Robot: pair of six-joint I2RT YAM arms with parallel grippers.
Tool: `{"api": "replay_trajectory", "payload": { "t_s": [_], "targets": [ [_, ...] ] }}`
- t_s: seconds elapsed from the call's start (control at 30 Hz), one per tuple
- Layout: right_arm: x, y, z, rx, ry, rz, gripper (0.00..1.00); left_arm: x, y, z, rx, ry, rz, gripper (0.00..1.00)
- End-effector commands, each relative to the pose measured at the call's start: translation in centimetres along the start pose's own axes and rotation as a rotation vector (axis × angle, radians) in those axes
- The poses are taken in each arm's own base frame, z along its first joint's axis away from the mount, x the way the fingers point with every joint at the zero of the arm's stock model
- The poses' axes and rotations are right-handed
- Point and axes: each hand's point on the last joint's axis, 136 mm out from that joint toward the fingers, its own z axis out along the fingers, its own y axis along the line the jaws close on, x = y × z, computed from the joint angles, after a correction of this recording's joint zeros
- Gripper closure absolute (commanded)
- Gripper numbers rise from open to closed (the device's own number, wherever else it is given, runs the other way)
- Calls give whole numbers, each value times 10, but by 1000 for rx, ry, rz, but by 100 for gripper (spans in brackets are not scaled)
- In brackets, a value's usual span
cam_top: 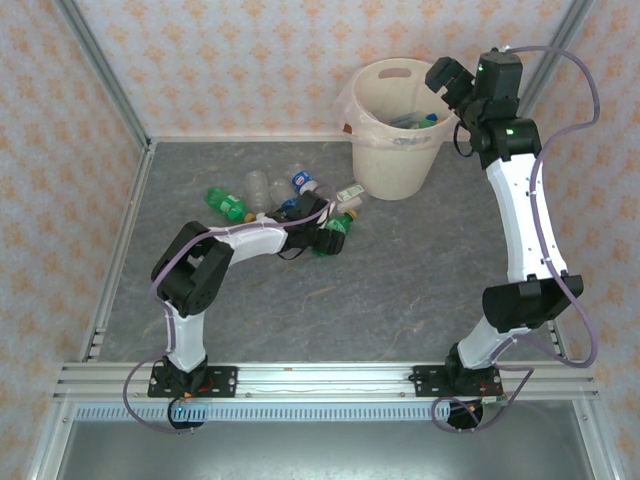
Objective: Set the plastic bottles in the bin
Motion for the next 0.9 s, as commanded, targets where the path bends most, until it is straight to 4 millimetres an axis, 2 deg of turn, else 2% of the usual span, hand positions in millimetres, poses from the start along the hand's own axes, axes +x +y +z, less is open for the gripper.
{"api": "replay_trajectory", "payload": {
  "t_s": [0.0,0.17,0.4,0.47,0.6,0.87],
  "targets": [
    [-12,8,-17,-37,-37,12,0,14,6,8,-39,48,31,21],
    [-12,8,-18,-34,-37,13,0,12,3,8,-36,44,36,27],
    [-11,7,-20,-36,-36,14,0,4,-1,-6,-35,3,38,42],
    [-9,9,-19,-48,-30,13,0,-5,-4,-19,-26,-33,35,46],
    [-6,15,-20,-85,-14,11,0,-12,-10,-33,-5,-67,32,46],
    [3,46,-24,-236,34,-21,0,-36,-22,-74,14,-186,58,46]
  ]
}}
